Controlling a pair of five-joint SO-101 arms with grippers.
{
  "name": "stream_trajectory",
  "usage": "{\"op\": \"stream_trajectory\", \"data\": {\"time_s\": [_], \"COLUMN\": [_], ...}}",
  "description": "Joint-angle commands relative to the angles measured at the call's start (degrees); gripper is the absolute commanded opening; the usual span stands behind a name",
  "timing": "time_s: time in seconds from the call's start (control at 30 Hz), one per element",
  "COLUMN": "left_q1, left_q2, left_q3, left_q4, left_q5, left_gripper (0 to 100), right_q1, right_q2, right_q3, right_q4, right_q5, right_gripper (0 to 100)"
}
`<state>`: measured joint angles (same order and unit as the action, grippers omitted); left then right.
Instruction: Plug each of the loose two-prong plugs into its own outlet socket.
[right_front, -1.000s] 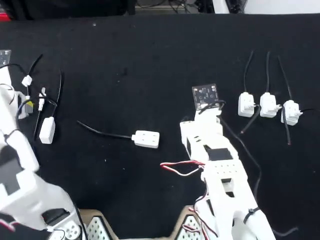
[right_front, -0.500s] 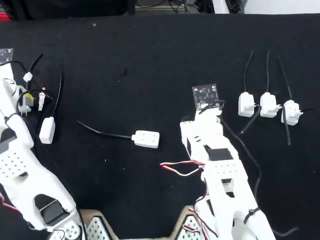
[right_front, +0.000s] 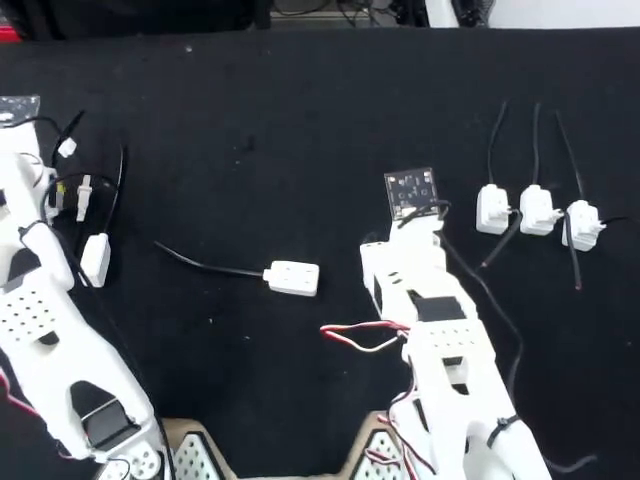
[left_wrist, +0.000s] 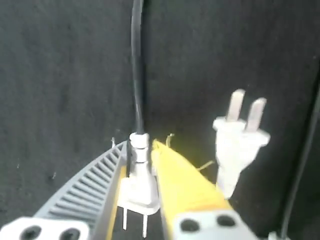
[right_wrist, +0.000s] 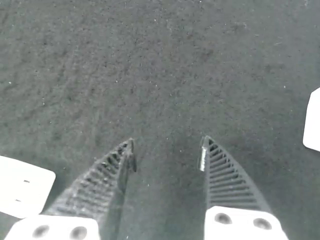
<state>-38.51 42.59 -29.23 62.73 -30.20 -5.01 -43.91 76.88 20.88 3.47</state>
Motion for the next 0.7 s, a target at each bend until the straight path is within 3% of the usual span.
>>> {"op": "stream_trajectory", "data": {"time_s": [0.0,0.43,0.57,0.67], "left_q1": [0.2,3.7,3.7,4.4], "left_q2": [-0.3,-0.3,-1.9,-6.5], "left_q3": [-5.2,-37.8,-39.2,-32.7], "left_q4": [6.6,38.2,38.3,38.3], "left_q5": [-0.4,7.6,14.1,16.8], "left_gripper": [3,3,3,3], "right_q1": [-0.5,-0.5,-0.5,-0.2], "right_q2": [-0.5,-0.7,-0.7,-0.7], "right_q3": [-3.2,-3.0,-3.2,-3.4], "right_q4": [-1.3,-1.3,-1.0,-0.2], "right_q5": [0.0,-0.4,-0.4,-0.4], "right_gripper": [19.4,19.4,19.4,19.4]}}
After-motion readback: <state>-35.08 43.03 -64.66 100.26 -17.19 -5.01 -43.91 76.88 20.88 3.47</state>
